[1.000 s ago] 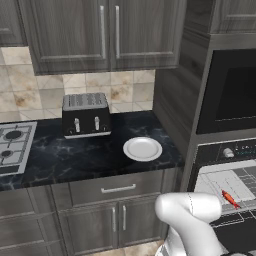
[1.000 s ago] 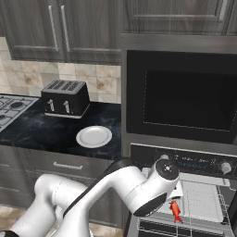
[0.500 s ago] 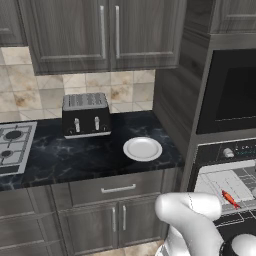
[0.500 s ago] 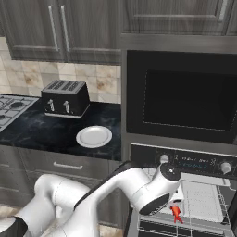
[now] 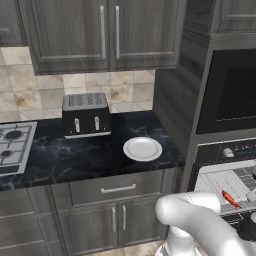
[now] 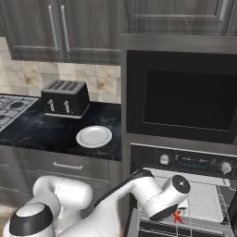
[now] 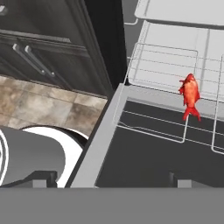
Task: Take the fish from the oven and place it on the plate on the counter.
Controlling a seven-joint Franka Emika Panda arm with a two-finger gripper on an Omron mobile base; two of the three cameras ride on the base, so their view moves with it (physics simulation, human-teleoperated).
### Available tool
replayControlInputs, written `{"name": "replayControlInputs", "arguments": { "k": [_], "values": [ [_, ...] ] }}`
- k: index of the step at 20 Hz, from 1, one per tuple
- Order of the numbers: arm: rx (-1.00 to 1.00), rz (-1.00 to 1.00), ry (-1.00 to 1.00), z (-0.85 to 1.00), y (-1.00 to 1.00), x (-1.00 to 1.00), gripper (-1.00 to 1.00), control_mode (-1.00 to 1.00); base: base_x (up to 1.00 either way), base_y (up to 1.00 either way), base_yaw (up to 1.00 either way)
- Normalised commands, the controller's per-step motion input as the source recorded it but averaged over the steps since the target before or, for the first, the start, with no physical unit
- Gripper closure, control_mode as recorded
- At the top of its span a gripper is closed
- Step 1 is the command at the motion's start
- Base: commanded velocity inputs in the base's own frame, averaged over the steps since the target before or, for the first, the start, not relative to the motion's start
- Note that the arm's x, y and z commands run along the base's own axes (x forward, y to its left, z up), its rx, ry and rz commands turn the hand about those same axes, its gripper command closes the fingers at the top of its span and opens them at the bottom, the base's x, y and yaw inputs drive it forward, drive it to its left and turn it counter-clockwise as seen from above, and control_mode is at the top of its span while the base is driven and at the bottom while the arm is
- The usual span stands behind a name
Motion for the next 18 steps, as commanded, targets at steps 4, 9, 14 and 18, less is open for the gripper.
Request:
{"name": "replayControlInputs", "arguments": {
  "k": [4, 9, 14, 18],
  "values": [
    [0.02, 0.00, 0.01, -0.39, -0.10, 0.41, -1.00, -1.00, 0.00, 0.00, 0.00],
    [0.00, 0.00, 0.01, -0.39, -0.08, 0.32, -1.00, -1.00, 0.00, 0.00, 0.00],
    [0.00, 0.00, 0.03, -0.43, -0.04, 0.27, -1.00, -1.00, 0.00, 0.00, 0.00],
    [0.00, 0.00, 0.00, -0.47, -0.02, 0.17, -1.00, -1.00, 0.00, 0.00, 0.00]
  ]
}}
